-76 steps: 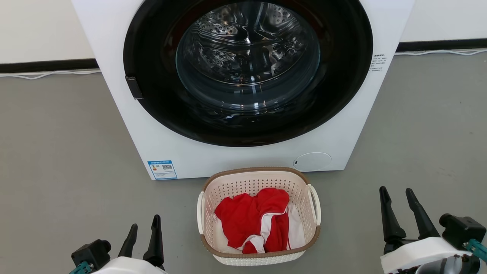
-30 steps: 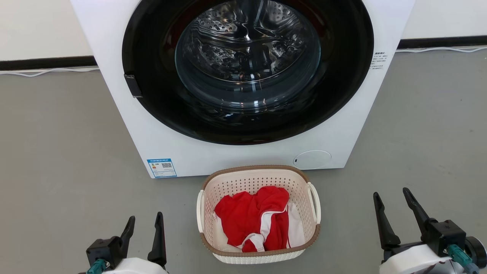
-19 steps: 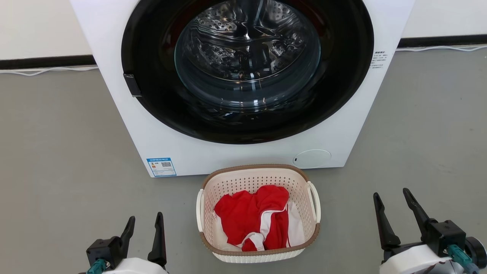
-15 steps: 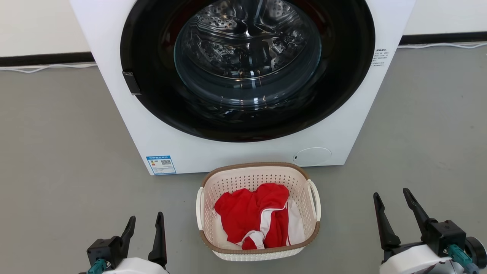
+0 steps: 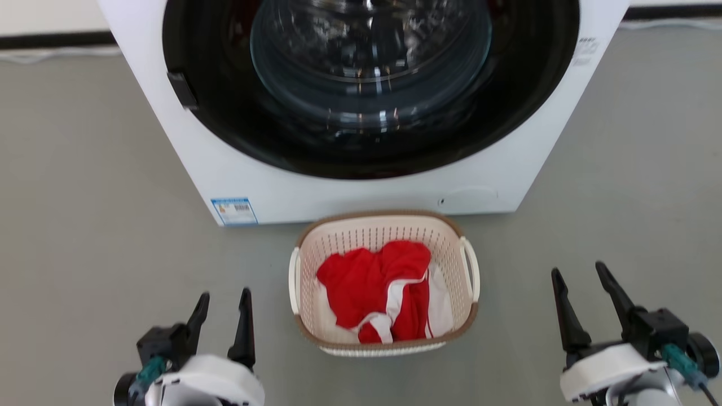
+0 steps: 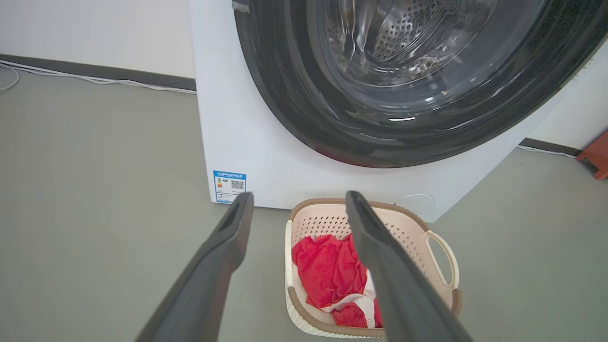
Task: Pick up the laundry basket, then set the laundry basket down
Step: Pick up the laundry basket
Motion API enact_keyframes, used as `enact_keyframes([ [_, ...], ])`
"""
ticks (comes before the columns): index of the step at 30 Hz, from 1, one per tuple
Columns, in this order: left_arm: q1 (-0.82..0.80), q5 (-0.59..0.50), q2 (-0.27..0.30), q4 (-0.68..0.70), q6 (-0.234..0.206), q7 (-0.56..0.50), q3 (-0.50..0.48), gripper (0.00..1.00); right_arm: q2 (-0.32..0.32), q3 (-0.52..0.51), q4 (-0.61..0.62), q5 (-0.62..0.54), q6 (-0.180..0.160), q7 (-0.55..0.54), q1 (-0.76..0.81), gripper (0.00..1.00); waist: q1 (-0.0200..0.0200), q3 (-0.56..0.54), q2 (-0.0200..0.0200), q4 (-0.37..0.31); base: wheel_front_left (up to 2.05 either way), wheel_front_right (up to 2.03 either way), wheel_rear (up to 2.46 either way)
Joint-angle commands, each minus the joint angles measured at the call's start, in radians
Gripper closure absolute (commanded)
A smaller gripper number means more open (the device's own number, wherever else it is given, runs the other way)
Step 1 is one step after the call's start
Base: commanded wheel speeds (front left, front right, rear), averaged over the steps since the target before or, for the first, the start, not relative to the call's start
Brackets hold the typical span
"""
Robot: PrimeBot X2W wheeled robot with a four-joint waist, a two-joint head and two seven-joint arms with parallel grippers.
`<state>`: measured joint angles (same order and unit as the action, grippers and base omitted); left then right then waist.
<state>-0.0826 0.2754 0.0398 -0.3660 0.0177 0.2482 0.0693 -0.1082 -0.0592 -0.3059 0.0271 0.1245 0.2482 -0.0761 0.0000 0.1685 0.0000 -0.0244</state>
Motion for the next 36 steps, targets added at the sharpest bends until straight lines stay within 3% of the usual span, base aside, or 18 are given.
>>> enact_keyframes([
  [1, -0.052, -0.013, 0.010, 0.016, -0.004, 0.014, -0.024, 0.00, -0.011, 0.026, 0.014, 0.004, 0.006, 0.014, -0.036, 0.00, 0.0000, 0.036, 0.0000, 0.005, 0.00, 0.00, 0.00],
  [11, -0.219, 0.003, 0.010, -0.081, -0.014, 0.014, 0.049, 0.00, -0.041, 0.049, -0.053, 0.024, 0.006, 0.014, -0.157, 0.00, 0.0000, 0.217, 0.0000, 0.025, 0.00, 0.00, 0.00],
  [19, -0.431, 0.036, 0.010, -0.276, -0.016, 0.014, 0.144, 0.00, -0.063, 0.061, -0.156, 0.048, 0.006, 0.014, -0.320, 0.00, 0.0000, 0.410, 0.0000, 0.036, 0.00, 0.00, 0.00],
  [28, -0.628, 0.076, 0.010, -0.362, -0.034, 0.014, 0.195, 0.00, -0.095, 0.054, -0.234, 0.070, 0.006, 0.014, -0.471, 0.00, 0.0000, 0.601, 0.0000, 0.051, 0.00, 0.00, 0.00],
  [36, -0.722, 0.097, 0.010, -0.416, -0.050, 0.014, 0.226, 0.00, -0.118, 0.047, -0.269, 0.080, 0.006, 0.014, -0.545, 0.00, 0.0000, 0.689, 0.0000, 0.060, 0.00, 0.00, 0.00],
])
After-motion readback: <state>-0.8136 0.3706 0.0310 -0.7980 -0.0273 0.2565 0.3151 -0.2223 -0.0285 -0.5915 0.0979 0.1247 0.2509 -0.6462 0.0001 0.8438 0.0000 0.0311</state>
